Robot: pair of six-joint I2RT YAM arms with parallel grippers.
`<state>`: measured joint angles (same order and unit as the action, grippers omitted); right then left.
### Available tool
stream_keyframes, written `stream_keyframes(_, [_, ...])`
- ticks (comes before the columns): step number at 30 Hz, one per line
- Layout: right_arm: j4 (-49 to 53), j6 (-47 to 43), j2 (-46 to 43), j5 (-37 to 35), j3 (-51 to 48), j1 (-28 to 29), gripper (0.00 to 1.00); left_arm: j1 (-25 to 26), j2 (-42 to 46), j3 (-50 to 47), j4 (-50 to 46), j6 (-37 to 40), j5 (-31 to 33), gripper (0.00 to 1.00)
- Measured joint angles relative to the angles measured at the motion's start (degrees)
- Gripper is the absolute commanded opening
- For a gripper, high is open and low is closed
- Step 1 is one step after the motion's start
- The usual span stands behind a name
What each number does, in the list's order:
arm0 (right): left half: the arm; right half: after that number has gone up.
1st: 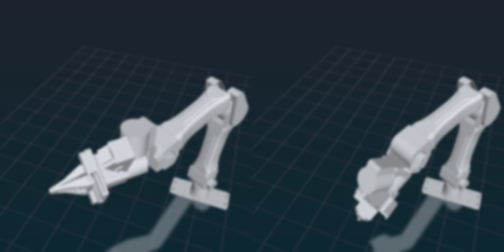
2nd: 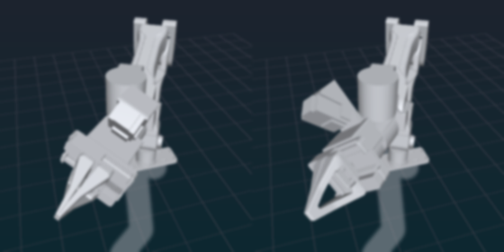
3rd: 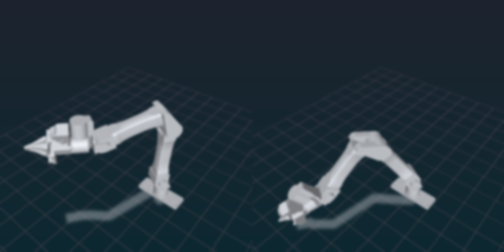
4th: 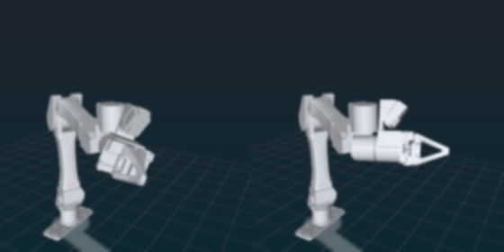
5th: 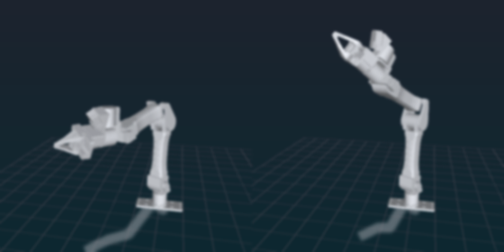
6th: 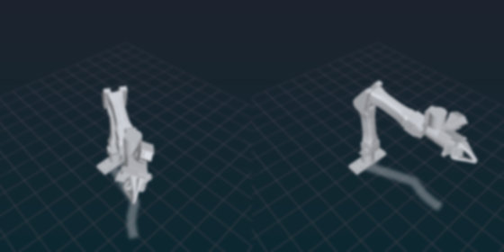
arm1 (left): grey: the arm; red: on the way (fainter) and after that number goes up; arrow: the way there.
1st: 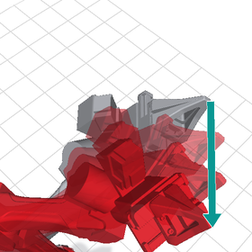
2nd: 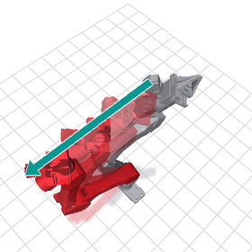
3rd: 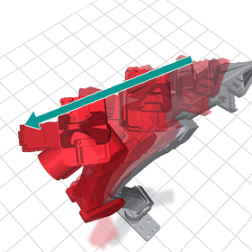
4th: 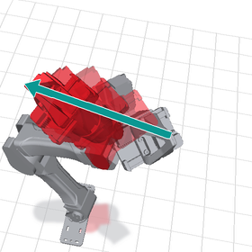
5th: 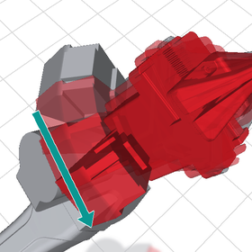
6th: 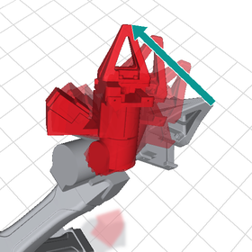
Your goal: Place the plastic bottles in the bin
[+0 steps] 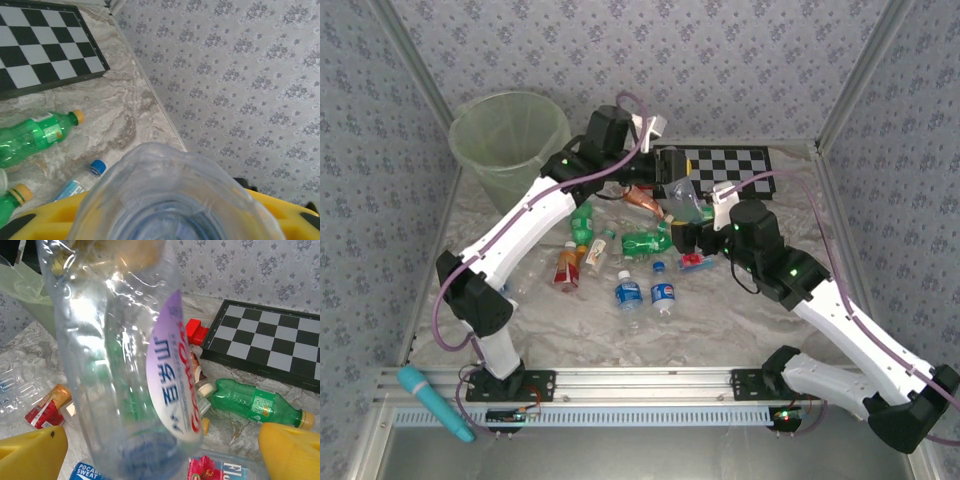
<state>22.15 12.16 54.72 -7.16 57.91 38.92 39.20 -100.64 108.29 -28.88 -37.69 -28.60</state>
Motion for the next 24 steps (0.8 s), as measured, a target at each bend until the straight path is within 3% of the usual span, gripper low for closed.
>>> stream_keyframes(9, [0.0,0.0,-0.3,-0.9,0.0,0.0,0.99,-10.5,1.5,-0.5,-2.7,1.6,1.5,0.49])
stream_keyframes(24, [-0.1,-0.3,0.3,-1.0,0.0,0.0,0.99,-40.0,19.8,-7.1,-2.7,0.9,5.8,0.49])
